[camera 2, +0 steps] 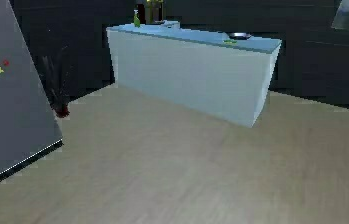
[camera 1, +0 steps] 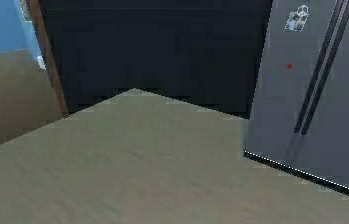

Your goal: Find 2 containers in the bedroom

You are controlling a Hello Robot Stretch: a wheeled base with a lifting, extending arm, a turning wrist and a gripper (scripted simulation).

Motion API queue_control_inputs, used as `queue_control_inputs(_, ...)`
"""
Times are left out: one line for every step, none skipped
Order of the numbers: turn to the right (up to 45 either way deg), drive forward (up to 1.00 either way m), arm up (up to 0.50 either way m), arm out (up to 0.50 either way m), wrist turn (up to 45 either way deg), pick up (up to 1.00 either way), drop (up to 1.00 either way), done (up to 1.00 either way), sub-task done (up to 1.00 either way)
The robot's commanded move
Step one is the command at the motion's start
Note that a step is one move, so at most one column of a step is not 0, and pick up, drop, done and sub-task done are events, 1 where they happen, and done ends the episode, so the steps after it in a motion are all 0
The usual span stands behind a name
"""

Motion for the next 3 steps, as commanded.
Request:
queue_control_inputs(33.0, 0.0, 0.0, 0.0, 0.0, 0.0, 0.0, 0.0, 0.0)
queue_control_inputs(0.0, 0.05, 0.0, 0.0, 0.0, 0.0, 0.0, 0.0, 0.0)
queue_control_inputs(-45.0, 0.0, 0.0, 0.0, 0.0, 0.0, 0.0, 0.0, 0.0)
